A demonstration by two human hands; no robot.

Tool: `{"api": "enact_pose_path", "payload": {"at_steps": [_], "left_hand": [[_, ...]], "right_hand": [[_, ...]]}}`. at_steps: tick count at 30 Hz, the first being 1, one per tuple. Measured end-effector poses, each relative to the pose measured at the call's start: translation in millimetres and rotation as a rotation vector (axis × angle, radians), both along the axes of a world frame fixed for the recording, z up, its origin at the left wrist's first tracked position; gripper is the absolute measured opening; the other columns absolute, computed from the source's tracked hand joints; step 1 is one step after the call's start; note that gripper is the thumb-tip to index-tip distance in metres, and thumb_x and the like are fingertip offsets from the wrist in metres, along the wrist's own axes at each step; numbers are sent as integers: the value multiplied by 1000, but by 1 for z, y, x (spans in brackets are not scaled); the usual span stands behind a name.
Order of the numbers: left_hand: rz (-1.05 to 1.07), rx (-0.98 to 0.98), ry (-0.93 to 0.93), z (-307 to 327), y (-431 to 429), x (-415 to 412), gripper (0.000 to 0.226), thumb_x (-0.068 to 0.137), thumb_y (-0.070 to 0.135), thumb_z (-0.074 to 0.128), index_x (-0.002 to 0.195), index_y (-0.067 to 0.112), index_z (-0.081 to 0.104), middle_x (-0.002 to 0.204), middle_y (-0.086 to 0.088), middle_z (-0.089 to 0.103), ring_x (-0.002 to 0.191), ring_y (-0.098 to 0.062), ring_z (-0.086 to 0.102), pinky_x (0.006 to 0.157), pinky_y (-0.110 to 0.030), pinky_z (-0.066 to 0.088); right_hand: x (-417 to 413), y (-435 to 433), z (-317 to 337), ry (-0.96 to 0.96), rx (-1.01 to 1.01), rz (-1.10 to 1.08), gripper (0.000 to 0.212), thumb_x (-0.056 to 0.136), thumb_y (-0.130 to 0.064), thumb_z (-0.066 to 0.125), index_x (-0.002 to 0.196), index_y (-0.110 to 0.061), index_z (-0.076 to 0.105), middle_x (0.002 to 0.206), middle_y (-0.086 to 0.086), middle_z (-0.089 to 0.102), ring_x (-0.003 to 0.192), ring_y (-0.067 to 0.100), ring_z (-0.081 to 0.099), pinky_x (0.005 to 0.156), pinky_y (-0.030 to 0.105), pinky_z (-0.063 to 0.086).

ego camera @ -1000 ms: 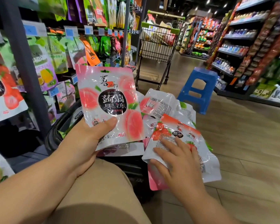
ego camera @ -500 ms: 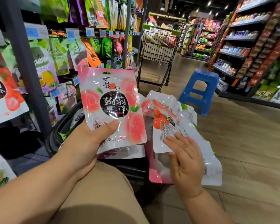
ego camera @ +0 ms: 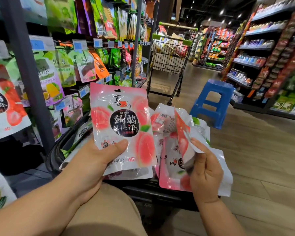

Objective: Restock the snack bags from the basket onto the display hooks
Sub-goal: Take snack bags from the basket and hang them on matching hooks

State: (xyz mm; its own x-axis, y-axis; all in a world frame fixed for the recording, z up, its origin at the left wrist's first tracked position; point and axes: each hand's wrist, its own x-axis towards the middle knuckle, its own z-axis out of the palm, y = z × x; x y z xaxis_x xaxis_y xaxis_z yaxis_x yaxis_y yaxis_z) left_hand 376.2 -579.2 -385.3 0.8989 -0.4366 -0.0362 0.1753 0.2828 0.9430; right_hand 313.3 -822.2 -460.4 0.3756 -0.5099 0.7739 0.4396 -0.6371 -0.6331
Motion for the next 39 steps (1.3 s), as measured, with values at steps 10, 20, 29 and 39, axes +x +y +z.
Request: {"api": "enact_pose_path", "payload": {"at_steps": [10, 20, 29, 39], "left_hand": [[-4, 46, 1, 0, -2, 1, 48, 70, 22, 69, 117, 12, 69, 109, -14, 74, 103, -34, 70, 100, -53, 48], [-8, 71, 3, 2, -1, -2, 46, 70, 21, 70, 115, 12, 70, 109, -16, 73, 102, -37, 70, 101, -61, 45], [-7, 62, 37, 8, -4, -6, 36, 68, 18, 69, 103, 12, 74, 105, -18, 74, 99, -38, 71, 100, -58, 47], [-57, 49, 50, 9, -5, -5, 54, 68, 6, 77, 120, 10, 66, 107, -16, 74, 97, -33, 72, 89, -46, 54]], "right_hand": [[-2, -7, 13, 12, 426, -24, 33, 106, -30, 40, 100, -37, 72, 97, -21, 73, 101, 9, 68, 89, 30, 54], [-23, -13, 19, 259, 269, -196, 53, 71, -16, 68, 116, -33, 47, 121, 17, 60, 107, 30, 58, 86, 24, 40], [-6, -19, 26, 252, 727, -5, 63, 68, -13, 79, 110, -46, 46, 120, 16, 61, 111, 38, 59, 92, 36, 51], [1, -16, 41, 127, 916, 197, 30, 83, -54, 66, 99, -29, 72, 111, 4, 71, 108, 29, 66, 92, 56, 52]]}}
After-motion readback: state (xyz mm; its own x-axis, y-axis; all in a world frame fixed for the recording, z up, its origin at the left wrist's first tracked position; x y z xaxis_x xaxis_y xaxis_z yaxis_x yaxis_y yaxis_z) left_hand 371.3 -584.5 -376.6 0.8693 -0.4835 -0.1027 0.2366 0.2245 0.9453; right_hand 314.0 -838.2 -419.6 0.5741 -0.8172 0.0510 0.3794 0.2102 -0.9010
